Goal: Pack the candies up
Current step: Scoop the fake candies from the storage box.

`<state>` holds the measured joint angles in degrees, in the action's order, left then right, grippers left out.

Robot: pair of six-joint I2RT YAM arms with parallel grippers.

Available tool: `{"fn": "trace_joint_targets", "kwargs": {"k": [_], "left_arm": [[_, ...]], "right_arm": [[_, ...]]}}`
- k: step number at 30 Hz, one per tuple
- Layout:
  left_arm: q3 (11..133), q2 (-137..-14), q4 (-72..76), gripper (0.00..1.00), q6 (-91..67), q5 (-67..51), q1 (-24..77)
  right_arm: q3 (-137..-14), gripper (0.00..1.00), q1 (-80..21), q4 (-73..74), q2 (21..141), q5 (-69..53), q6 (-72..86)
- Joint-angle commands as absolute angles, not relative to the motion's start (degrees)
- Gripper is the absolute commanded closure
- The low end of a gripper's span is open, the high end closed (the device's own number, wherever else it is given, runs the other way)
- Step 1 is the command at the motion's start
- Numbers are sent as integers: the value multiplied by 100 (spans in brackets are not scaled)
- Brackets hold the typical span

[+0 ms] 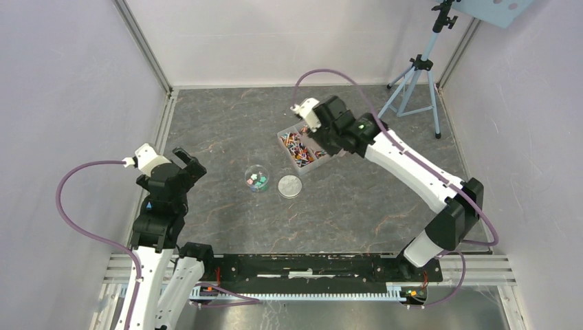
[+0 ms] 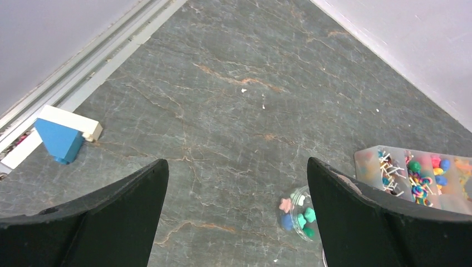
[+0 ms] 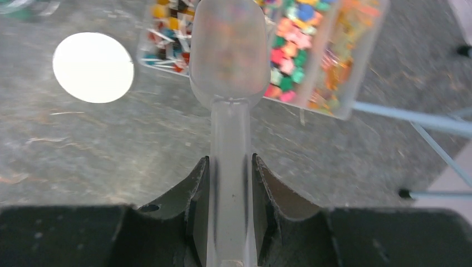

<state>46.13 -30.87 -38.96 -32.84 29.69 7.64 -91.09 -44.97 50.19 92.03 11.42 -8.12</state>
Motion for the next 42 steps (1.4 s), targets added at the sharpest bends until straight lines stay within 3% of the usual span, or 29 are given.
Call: {"fn": "trace_joint_targets", "kwargs": {"k": [1, 10, 24, 42], "left_arm": [[4519, -3026, -3474, 0, -2895, 2601, 798], [4465, -2980, -3387, 0, -2848, 2417, 822], [4456, -3011, -3375, 0, -2843, 2394, 888], [4494, -3080, -3421, 0, -2854, 2373, 888]], "right_arm": [[-9398, 100, -3939, 5217, 9048, 1441, -1051], [-9771, 100, -3148, 5466, 9572, 1499, -1468], [-9806, 100, -2935, 5128, 10293, 1261, -1747], [-8196, 100, -2900, 3254, 10217, 1288, -1660]]}}
